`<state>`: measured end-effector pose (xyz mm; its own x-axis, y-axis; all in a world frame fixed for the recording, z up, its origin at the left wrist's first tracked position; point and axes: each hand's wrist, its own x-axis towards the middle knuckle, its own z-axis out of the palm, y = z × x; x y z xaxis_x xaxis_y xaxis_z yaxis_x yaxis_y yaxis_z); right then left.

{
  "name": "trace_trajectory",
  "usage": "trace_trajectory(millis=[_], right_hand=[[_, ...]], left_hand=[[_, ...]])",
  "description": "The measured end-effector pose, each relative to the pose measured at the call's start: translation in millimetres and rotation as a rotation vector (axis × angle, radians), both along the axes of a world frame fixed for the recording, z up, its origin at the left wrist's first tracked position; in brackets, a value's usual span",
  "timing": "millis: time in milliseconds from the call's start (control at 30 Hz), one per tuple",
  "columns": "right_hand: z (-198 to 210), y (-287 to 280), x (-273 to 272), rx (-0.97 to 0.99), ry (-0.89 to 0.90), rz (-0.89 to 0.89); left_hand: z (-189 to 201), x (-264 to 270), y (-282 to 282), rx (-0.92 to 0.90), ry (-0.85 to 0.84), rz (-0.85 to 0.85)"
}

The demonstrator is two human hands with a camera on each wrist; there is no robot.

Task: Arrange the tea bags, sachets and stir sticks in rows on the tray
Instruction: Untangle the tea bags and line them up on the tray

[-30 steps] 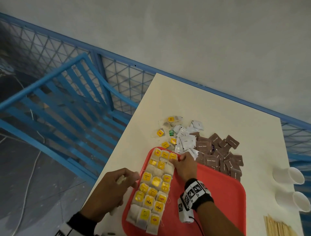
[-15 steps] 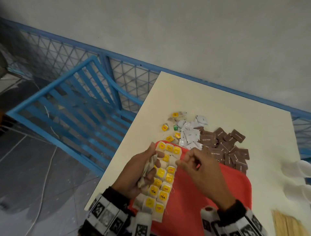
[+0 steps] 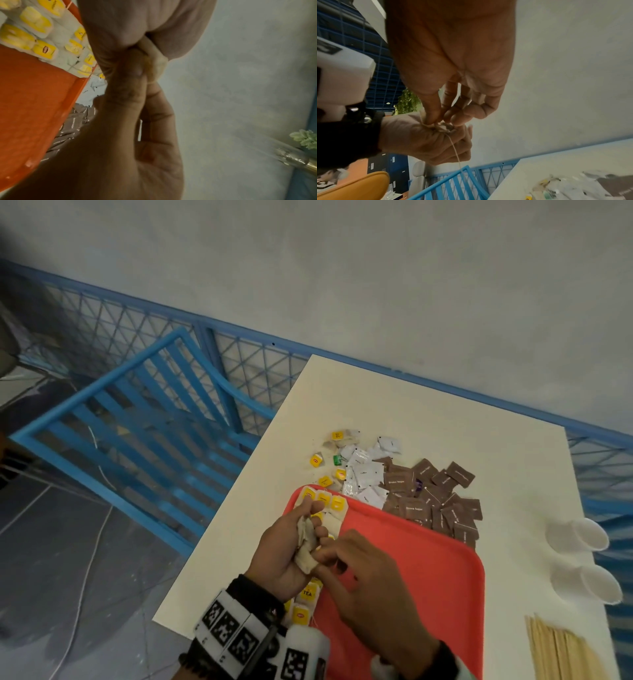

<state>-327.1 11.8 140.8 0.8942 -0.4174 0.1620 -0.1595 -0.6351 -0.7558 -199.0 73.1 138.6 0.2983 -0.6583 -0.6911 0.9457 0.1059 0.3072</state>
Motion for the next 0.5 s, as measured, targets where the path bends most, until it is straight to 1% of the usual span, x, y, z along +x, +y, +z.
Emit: trace_trajectory(millis=[33,67,100,200,233,267,300,333,433,500], right_hand=[[2,-2,-1,0.032,-0.016,0.0],[5,-4,-3,0.105,-0.036,-0.014],[9,-7,-5,0.223,-0.06,-0.037],[23,-21,-10,0.705,-0.101,-0.114],[26,-27,-12,0.815,-0.086,-0.149],[28,-32,-13,0.867,-0.051,-0.185],[28,-37,-13,0.868,-0.004,-0.22],[26,-42,-13,0.82,0.048,-0.252],[19,-54,-16,0.537,0.197,-0.272],[19,-58,-19,0.439,0.254,-0.269]], left_hand=[[1,-1,-1,-0.002,0.009,0.018],[0,-3,-2,0.001,0.012,0.035],[-1,-3,-2,0.005,0.004,0.053],[-6,1,2,0.016,-0.098,0.048],[-8,3,4,0.008,-0.144,0.021],[-8,4,6,-0.005,-0.19,-0.011],[-8,6,8,-0.016,-0.238,-0.043],[-7,7,9,-0.018,-0.295,-0.078],[-6,7,14,0.065,-0.562,-0.202],[-1,3,16,0.098,-0.759,-0.321]])
